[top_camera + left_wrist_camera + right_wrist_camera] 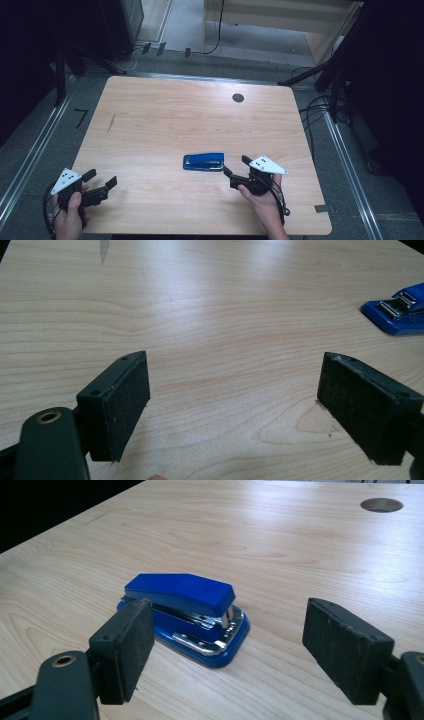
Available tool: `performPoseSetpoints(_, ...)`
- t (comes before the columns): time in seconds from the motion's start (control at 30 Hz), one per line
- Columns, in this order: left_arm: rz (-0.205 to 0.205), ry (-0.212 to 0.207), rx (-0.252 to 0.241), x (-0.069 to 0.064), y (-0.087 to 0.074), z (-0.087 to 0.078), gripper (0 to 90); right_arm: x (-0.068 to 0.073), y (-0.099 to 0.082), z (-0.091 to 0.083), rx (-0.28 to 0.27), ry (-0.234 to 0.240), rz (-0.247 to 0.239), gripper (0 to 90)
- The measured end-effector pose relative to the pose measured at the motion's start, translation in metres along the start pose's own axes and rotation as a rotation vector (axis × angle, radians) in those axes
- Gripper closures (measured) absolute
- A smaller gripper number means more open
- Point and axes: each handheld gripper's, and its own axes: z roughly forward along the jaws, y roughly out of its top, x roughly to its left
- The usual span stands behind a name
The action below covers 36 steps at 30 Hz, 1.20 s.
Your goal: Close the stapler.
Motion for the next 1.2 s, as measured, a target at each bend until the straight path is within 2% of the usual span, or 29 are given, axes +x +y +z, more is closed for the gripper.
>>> performPoseSetpoints(0.5,0.005,-0.002,0.007,0.0,0.001,0.001,13.7,-0.026,-0.009,-0.027,0.012,-0.079,0.011,19.7)
performPoseSetpoints(1.2,0.005,-0.012,0.014,0.0,0.001,0.002,12.9,-0.052,-0.021,-0.056,0.021,-0.148,0.026,19.5)
